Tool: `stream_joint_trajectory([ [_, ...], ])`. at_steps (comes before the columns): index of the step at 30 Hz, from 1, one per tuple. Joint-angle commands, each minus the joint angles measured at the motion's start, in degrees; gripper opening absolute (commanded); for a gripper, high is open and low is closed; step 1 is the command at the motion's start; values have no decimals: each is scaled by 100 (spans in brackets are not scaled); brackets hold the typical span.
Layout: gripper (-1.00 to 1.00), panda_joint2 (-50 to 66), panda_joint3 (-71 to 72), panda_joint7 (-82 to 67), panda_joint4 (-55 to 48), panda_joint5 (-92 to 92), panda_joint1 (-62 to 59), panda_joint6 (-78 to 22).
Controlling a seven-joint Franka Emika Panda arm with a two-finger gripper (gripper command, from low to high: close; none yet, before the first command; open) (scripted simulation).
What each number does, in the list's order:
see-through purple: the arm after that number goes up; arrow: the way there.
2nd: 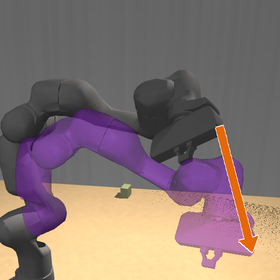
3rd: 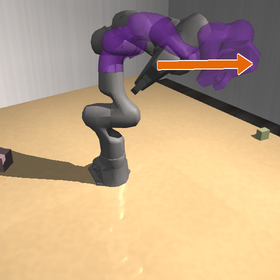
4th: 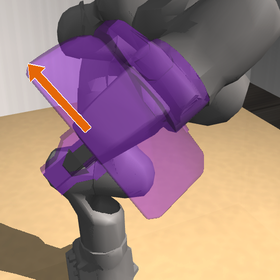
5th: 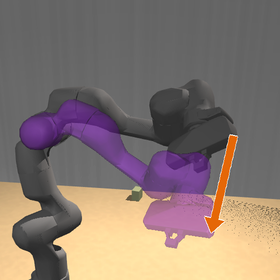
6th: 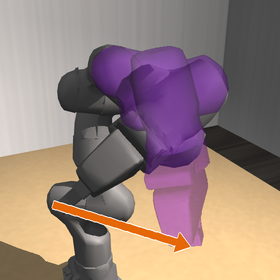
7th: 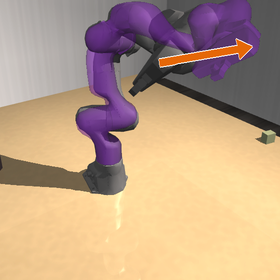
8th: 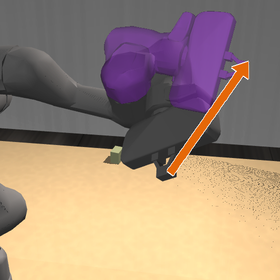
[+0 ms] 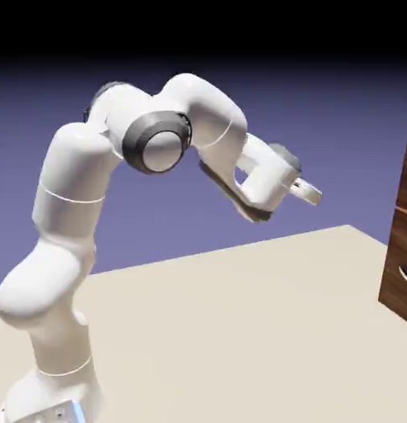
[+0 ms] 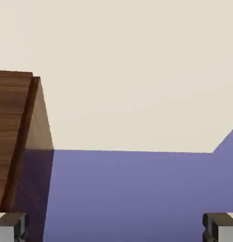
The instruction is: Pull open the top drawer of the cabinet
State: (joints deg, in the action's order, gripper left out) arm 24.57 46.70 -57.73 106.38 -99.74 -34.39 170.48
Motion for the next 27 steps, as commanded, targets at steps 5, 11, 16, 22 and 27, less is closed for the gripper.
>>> stream_joint_trajectory([
  [5, 0, 712, 581, -1246, -679, -1241, -436, -44],
  [11, 0, 1566, 1278, -2741, -1495, -2729, -960, -97],
  [16, 0, 2278, 1858, -3987, -2174, -3969, -1396, -140],
  [22, 0, 3132, 2555, -5482, -2989, -5458, -1919, -193],
  [27, 0, 3570, 2913, -6249, -3407, -6221, -2188, -220],
])
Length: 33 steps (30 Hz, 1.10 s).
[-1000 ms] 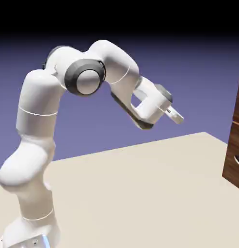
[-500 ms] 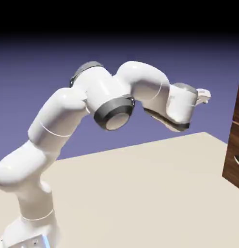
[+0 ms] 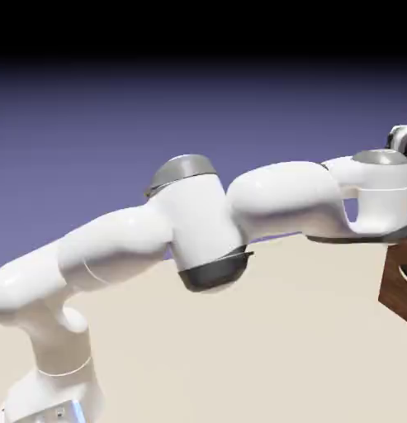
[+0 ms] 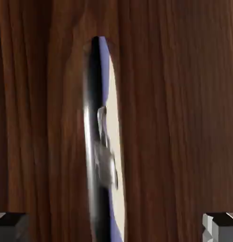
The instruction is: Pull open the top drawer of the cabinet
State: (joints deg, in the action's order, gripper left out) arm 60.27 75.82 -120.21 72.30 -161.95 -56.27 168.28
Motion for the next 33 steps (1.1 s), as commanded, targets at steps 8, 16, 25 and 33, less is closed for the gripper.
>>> stream_joint_trajectory([
  [8, 0, 454, -560, -1090, -1661, 1009, 1094, 591],
  [16, -100, 585, -559, -1325, -1934, 1107, 1269, 663],
  [25, -100, 317, 249, -631, -65, 247, -1, -51],
  [33, -100, 77, 880, -200, 1596, -107, -1230, -594],
])
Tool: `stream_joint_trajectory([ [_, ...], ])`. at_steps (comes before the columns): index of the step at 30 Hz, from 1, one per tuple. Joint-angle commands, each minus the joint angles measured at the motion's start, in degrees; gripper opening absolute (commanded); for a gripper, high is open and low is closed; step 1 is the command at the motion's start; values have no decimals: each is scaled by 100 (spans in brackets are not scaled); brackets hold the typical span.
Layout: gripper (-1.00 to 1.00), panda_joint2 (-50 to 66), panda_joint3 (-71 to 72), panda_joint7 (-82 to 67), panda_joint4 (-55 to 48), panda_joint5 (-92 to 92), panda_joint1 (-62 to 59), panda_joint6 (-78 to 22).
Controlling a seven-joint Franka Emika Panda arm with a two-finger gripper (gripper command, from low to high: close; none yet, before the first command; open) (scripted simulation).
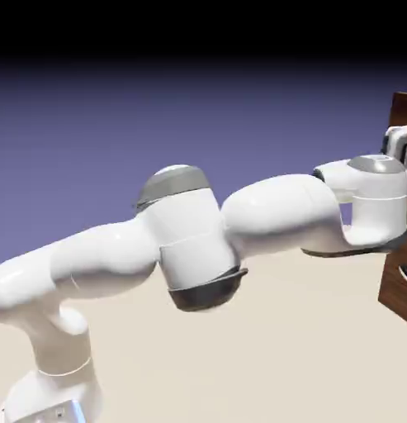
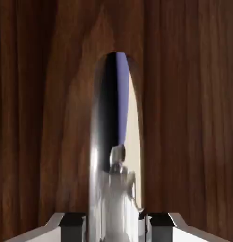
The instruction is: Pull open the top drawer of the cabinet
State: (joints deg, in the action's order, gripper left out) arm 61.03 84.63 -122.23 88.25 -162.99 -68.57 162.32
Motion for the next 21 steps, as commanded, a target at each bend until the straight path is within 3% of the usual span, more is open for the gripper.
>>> stream_joint_trajectory([
  [1, -100, -27, 83, 48, 209, -33, -164, -60],
  [17, -100, -128, 1714, 484, 3480, -158, -3180, -712],
  [18, 100, -128, 1715, 484, 3480, -158, -3180, -712],
  [21, 100, -58, 1942, 479, 3855, -121, -3595, -720],
])
